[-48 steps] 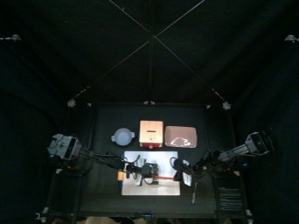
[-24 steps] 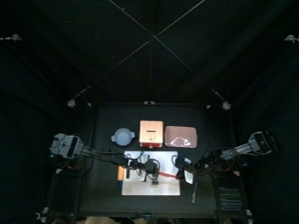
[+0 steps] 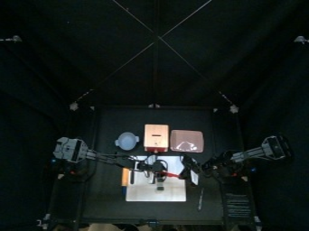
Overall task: Place sushi on board then cut the sushi with the knife then place the pieces on the plate
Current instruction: Cut the sushi into 4 pieces
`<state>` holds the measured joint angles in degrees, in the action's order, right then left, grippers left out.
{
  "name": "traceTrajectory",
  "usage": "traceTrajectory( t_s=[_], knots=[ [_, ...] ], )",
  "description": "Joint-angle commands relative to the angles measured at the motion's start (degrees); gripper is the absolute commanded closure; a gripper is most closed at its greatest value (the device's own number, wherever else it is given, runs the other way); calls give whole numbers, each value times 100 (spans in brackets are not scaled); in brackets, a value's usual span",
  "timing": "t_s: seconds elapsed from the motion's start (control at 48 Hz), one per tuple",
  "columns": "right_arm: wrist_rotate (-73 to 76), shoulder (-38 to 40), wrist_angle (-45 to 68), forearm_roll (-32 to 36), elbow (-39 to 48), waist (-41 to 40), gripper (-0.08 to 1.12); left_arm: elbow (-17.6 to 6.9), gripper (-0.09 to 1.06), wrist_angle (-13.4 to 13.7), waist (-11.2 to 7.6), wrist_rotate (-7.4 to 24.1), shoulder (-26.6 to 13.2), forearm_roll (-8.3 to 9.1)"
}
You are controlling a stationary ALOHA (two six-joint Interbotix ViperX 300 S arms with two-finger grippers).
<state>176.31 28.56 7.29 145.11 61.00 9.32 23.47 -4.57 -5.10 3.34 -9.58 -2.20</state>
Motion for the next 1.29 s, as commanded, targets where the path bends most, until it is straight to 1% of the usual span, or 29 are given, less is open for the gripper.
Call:
traceTrajectory(
  t_s=[0.021,0.125,0.229,0.333,0.458,0.542,0.667,0.792,0.896,0.958,1.062,1.292],
  knots=[
    [9,167,0,-79,9,-44,62,-193,24,-70,123,18,149,26],
    [9,220,9,-167,70,-44,62,-193,23,-123,176,18,220,44],
    [9,255,9,-229,158,-62,62,-176,23,-176,229,18,308,132],
    [18,290,18,-360,246,-88,62,-149,22,-176,229,18,422,193],
    [18,343,18,-536,325,-97,62,-62,22,-264,237,18,563,202],
    [18,413,44,-773,360,-105,62,62,22,-369,264,9,668,202],
    [18,589,141,-1063,475,-158,62,352,22,-624,290,-9,844,185],
    [26,870,132,-1345,756,-422,62,615,23,-967,290,-18,1011,158],
    [18,1099,132,-1459,984,-659,62,835,23,-1248,281,-18,1125,70],
    [18,1204,132,-1459,1099,-791,62,914,23,-1318,290,-9,1160,18],
    [18,1310,211,-1468,1257,-993,62,984,23,-1327,290,0,1178,-53],
    [18,1327,457,-1494,1591,-1450,62,1090,23,-1362,290,0,1195,-53]
  ],
)
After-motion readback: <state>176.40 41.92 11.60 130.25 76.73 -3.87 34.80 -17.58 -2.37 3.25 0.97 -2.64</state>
